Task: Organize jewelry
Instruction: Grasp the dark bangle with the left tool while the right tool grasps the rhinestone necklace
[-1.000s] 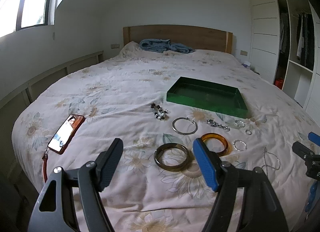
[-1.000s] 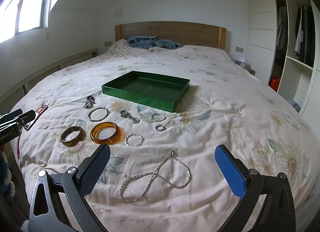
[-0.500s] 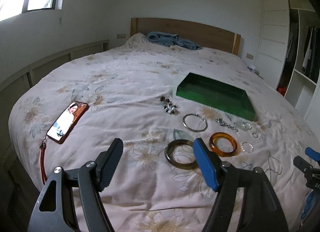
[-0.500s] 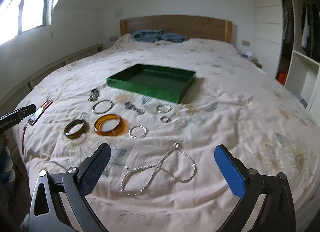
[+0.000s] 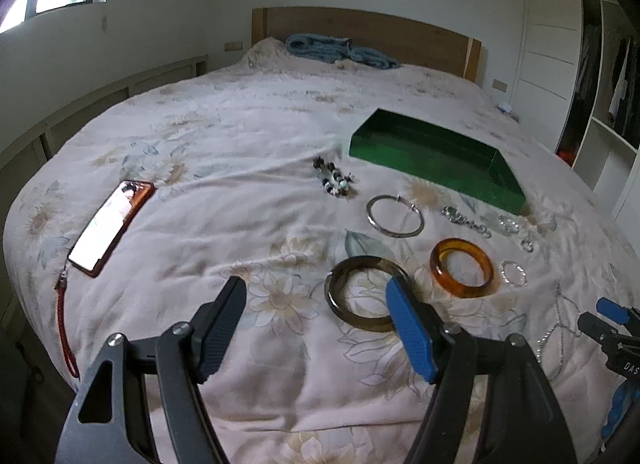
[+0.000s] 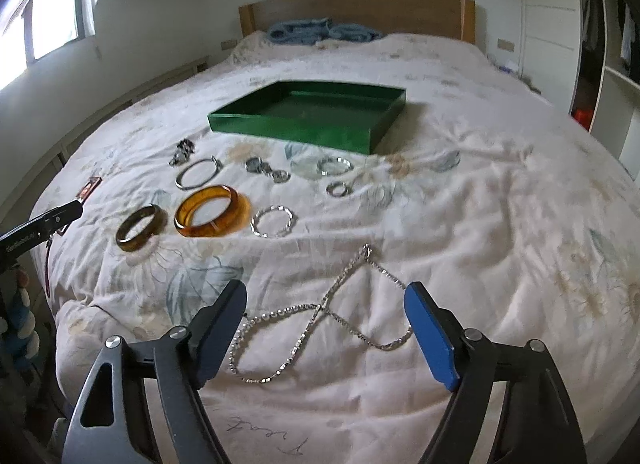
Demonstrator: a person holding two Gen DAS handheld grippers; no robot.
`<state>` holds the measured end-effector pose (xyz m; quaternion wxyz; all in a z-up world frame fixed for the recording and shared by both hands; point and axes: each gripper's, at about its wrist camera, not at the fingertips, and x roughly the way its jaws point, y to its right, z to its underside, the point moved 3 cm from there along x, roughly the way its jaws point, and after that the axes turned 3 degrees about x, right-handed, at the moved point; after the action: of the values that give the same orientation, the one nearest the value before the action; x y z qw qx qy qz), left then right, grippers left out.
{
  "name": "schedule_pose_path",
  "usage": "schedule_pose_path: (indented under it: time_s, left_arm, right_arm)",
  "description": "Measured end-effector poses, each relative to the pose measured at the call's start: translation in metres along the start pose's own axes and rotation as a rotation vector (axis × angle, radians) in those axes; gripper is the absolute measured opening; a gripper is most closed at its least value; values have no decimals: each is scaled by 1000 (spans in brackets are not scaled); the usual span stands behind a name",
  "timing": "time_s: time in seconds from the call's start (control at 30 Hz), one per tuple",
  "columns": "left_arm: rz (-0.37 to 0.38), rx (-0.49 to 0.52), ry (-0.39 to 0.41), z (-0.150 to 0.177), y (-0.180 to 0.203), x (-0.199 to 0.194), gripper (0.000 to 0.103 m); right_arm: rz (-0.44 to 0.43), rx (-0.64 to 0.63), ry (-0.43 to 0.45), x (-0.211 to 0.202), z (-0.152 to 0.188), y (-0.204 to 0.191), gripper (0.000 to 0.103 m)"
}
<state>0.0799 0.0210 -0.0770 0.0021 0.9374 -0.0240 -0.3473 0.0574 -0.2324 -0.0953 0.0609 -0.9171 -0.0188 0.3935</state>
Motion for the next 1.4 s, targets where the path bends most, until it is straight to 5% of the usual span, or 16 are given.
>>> schedule_pose_path:
  time_s: [0.47,0.67,0.77,1.0,1.13,1.27,1.4]
  left_arm:
    - [47,2,-133,2,5,72,71]
    - [88,-12,-185,5,6,90,70]
    - [99,-7,-200,6,7,95,70]
    - [114,-1,-249,6,8,109,58]
    - [105,38,-269,3,15,120,49]
    - [121,51,-271,-1,20,127,27]
    - [120,62,-264,-2,22,129,16]
  right_arm:
    - [7,128,-120,45,5,37,83]
    - [-133,16,-180,48,10,10,86]
    - [-137,-79,-196,50,17,-7,86]
    - [-93,-54,-204,57,15,1,45]
    - [-76,-75,-217,64,13,1,45]
    - [-71,-75,-209,70,10,1,44]
    - [-73,-42,-189,71,6,8,26]
